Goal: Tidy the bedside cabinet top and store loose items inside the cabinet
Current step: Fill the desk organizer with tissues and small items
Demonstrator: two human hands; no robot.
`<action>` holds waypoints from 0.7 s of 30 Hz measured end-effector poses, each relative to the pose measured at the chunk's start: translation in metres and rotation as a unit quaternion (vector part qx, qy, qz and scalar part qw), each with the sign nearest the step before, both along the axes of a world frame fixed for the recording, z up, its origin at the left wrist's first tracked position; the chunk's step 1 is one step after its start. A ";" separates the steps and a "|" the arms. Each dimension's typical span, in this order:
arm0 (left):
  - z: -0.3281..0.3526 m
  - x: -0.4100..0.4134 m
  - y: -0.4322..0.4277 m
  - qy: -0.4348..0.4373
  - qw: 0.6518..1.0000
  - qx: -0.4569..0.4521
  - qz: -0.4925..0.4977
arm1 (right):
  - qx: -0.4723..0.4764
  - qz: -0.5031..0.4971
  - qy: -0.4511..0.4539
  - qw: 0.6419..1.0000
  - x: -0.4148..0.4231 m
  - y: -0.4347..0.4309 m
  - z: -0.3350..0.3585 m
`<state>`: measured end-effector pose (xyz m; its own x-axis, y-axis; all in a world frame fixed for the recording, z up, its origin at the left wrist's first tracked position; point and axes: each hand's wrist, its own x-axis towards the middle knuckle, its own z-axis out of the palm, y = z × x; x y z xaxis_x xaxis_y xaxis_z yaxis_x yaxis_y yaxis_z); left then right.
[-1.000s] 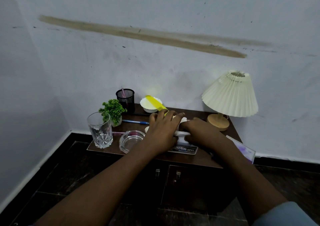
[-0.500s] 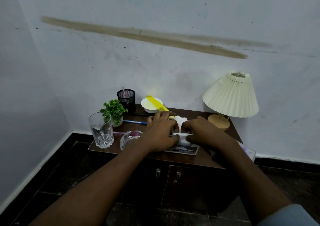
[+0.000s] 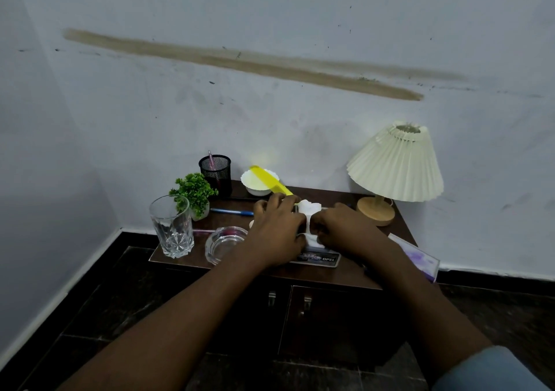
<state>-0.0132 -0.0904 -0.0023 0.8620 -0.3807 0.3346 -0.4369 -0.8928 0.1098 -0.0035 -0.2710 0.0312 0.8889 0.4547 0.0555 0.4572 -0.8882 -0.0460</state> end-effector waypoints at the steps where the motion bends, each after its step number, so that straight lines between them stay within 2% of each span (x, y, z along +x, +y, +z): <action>1: -0.001 0.000 -0.001 0.002 1.000 0.005 0.001 | 0.002 0.001 -0.001 1.000 0.000 0.000 0.000; 7: -0.003 0.004 0.001 0.029 1.000 -0.004 -0.005 | 0.000 -0.005 0.021 1.000 -0.003 0.001 0.008; 9: -0.002 0.008 0.006 0.044 0.999 -0.029 -0.015 | 0.041 -0.013 0.025 0.999 -0.004 -0.003 0.014; 12: 0.006 0.011 0.019 0.061 0.994 -0.093 -0.022 | 0.117 -0.063 -0.059 0.989 -0.005 -0.016 0.026; 15: 0.015 0.013 0.034 0.082 0.989 -0.125 -0.005 | 0.126 -0.168 -0.114 0.971 -0.003 -0.031 0.032; 18: 0.016 0.014 0.049 0.113 0.987 -0.113 0.011 | 0.131 -0.246 -0.046 0.959 0.002 -0.041 0.026; 21: 0.016 0.012 0.057 0.171 0.978 -0.121 0.017 | 0.101 -0.261 0.053 0.959 0.003 -0.040 0.016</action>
<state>-0.0011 -0.0329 0.0141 0.9498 -0.2958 0.1018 -0.3089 -0.8354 0.4546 -0.0006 -0.3108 0.0475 0.9979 -0.0645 -0.0071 -0.0641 -0.9627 -0.2629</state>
